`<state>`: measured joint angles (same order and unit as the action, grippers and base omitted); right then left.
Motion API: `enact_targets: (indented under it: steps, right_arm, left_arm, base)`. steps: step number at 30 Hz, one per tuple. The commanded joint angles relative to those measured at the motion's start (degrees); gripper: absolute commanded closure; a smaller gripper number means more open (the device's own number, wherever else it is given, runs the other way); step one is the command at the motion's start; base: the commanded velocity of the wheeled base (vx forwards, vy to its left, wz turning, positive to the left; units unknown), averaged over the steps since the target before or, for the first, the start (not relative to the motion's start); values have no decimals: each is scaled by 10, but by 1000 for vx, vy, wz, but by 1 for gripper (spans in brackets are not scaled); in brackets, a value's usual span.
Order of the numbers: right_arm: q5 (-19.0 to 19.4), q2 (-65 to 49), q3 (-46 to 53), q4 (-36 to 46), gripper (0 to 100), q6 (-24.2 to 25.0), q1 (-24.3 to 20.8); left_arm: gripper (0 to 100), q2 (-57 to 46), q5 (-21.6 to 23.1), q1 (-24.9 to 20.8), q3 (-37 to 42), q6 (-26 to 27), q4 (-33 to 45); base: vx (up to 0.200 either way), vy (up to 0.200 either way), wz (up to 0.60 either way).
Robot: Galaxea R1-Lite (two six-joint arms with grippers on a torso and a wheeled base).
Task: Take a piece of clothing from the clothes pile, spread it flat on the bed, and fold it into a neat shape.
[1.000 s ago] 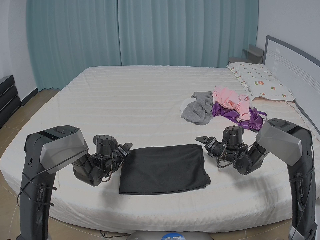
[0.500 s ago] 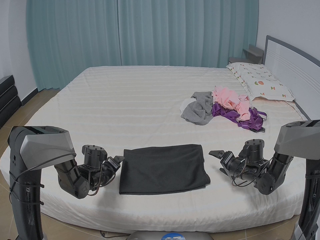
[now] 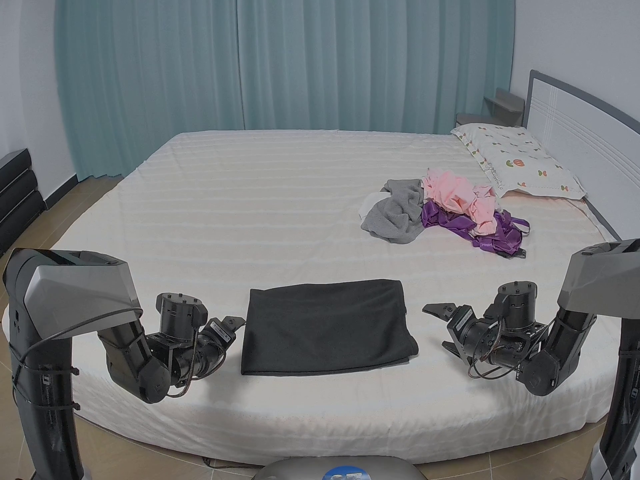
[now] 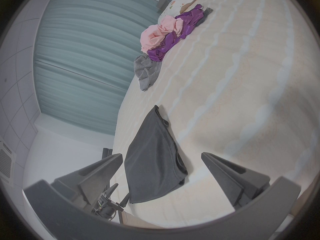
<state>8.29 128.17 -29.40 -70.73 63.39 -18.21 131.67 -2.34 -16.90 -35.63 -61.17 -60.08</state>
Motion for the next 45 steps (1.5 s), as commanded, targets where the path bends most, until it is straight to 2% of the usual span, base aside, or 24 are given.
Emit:
enact_targets:
  steps: [1, 6, 18, 24, 26, 29, 31, 37, 45]
  right_arm:
    - [0, 1, 0, -1, 0, 0, -6]
    - [-1, 1, 0, -13, 0, -1, -8]
    - [-1, 5, -1, -15, 0, -1, -18]
    - [0, 9, -1, -15, 0, -1, -19]
    - [0, 16, -1, -15, 0, -1, -19]
    - [0, 26, -2, -17, 0, -1, -19]
    - [0, 30, -3, -17, 0, -1, -19]
    - [0, 39, -4, -17, 0, -1, -23]
    - [-1, 46, -6, -17, 0, -3, -28]
  left_arm:
    - [0, -1, 0, 0, -5, -1, 0]
    - [0, -1, 1, 0, -15, -1, -1]
    - [0, -2, 2, 3, -51, 4, -2]
    - [0, 2, 4, 3, -66, 6, 0]
    - [0, 14, 3, 1, -80, 20, 0]
    - [0, 40, 1, 8, -101, 83, -1]
    - [0, 49, -2, 16, -107, 104, -1]
    - [0, 54, -5, 25, -109, 109, -2]
    - [0, 80, -2, 23, -102, 110, -43]
  base:
    - [0, 0, 0]
    - [0, 0, 0]
    - [0, -200, 0]
    - [0, 0, 0]
    - [0, 0, 0]
    - [0, 0, 0]
    - [0, 0, 0]
    - [0, 0, 0]
    - [0, 0, 0]
